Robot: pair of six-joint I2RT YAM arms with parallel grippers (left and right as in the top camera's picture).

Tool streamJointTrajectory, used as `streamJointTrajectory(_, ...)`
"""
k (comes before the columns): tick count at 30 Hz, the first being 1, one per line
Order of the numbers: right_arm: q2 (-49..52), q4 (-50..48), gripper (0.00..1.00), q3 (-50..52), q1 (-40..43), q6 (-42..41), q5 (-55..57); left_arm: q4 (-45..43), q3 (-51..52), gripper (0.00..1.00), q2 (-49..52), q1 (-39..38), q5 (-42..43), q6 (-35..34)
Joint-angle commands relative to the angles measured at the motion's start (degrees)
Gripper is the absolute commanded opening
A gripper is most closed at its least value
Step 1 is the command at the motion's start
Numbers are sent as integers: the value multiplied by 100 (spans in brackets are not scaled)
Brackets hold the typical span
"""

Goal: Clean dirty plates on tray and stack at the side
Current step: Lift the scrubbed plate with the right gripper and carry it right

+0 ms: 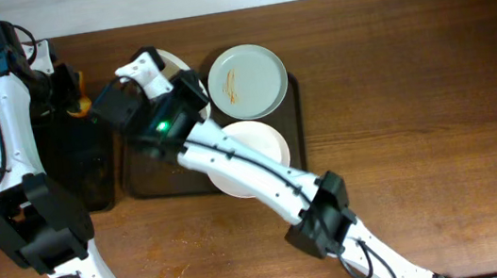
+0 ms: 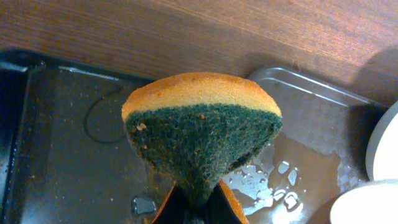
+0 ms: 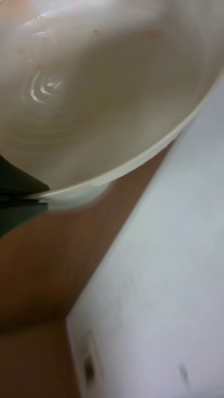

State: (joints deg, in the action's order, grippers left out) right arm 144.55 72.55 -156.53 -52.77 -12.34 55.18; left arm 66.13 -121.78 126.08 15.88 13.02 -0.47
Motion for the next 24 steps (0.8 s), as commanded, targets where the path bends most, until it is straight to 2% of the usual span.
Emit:
streamJointTrajectory(1,-960,190,4,-131,946,-190,-2671,44,-96,1,-26,-39,-44,-59)
streamJointTrajectory(4,-1475,848,4,-131,2350,-315,-4887,39,-96,1,-26,-227,-44,-57)
streamJointTrajectory(7,-1611,1606,4,-131,3633,-313,-6146,44,-96,1,-26,-391,-44,-57)
streamJointTrajectory(10,-1580,2485,4,-83,4704,-306,-6290,44,-96,1,-26,-562,-44,-57)
streamJointTrajectory(13,-1589,2476,4,625,5574,-184,-6443,37,-96,1,-26,-647,-48,-57)
streamJointTrajectory(15,-1587,2450,4,1113,5825,-184,-6428,39,-96,1,-26,-647,-48,-57)
streamJointTrajectory(19,-1587,1939,4,2708,6308,-190,-6332,37,-96,1,-26,-647,-46,-57)
streamJointTrajectory(22,-1587,1456,4,3663,6415,-208,-6310,37,-96,1,-26,-647,-44,-59)
streamJointTrajectory(24,-1587,1207,4,4282,6417,-372,-5849,39,-96,1,-26,-647,-44,-59)
